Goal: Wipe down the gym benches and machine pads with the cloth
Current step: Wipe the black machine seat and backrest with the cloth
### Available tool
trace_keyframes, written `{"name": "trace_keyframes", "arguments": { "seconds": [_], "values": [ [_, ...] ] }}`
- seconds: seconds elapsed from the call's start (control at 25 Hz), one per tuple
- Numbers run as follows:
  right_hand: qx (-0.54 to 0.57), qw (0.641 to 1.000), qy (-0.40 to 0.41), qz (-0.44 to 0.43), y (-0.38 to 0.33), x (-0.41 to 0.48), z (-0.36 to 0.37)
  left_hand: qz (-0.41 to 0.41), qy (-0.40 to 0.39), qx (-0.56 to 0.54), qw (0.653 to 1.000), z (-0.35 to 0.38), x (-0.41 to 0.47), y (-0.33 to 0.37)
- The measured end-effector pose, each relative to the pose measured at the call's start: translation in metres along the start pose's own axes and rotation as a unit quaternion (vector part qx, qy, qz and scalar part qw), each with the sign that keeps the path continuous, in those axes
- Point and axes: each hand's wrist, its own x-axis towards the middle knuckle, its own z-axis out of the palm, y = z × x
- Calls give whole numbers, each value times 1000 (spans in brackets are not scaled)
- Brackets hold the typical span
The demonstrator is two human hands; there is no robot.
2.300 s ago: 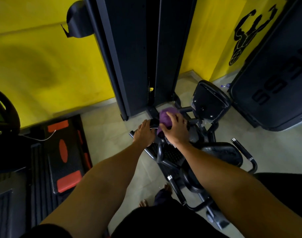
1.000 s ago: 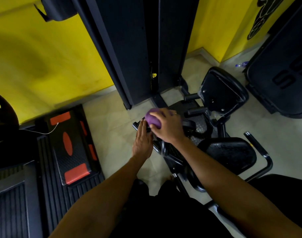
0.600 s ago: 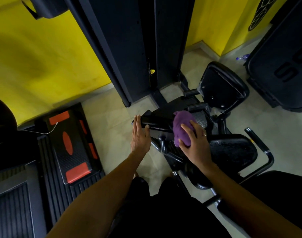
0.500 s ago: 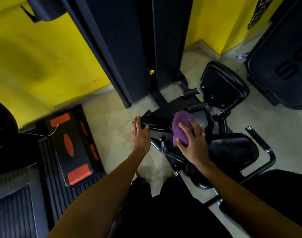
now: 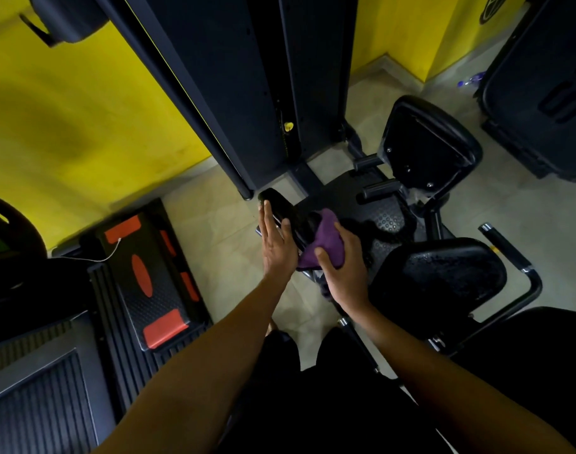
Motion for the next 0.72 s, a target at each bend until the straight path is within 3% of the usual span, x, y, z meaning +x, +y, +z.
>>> {"name": "trace_keyframes", "arguments": {
  "seconds": [0.08, 0.16, 0.24, 0.4, 0.64, 0.72],
  "values": [
    [96, 987, 21, 129, 10, 3, 17, 2, -7, -28, 1000, 6, -2, 1],
    [148, 948, 40, 279, 10, 22, 34, -1, -14, -55, 998, 14, -2, 1],
    [154, 923, 57, 347, -2, 31, 48, -13, -18, -66, 998, 18, 0, 2],
    [152, 940, 54, 301, -42, 6, 60, -4, -25, -81, 996, 10, 9, 1],
    [270, 919, 76, 278, 12, 26, 86, -8, -50, -17, 999, -3, 27, 11],
    [290, 896, 61, 330, 35, 39, 93, -7, -62, 6, 998, -5, 35, 14]
  ]
}}
